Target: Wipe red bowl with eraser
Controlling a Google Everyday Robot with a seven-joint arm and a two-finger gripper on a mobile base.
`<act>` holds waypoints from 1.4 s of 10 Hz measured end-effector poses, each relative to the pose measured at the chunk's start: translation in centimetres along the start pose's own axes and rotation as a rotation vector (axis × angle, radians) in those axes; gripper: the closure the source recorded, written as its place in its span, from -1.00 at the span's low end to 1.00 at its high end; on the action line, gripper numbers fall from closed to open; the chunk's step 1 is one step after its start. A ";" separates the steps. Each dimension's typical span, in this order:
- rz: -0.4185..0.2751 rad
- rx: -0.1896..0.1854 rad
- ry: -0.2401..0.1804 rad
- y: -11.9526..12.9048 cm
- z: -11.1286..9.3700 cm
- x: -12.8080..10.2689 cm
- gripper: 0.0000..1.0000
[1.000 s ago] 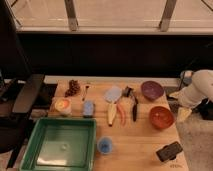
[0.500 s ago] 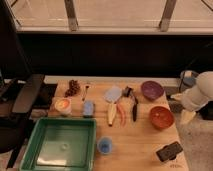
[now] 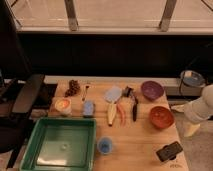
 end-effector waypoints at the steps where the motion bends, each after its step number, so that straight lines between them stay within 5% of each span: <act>1: -0.020 -0.003 -0.006 1.0 -0.1 -0.1 -0.60; 6: -0.115 -0.067 -0.046 5.7 -1.1 -0.8 -0.60; 10: -0.160 -0.150 -0.096 7.9 0.8 -1.1 -0.60; 14: -0.175 -0.178 -0.139 8.5 2.3 -2.0 -0.60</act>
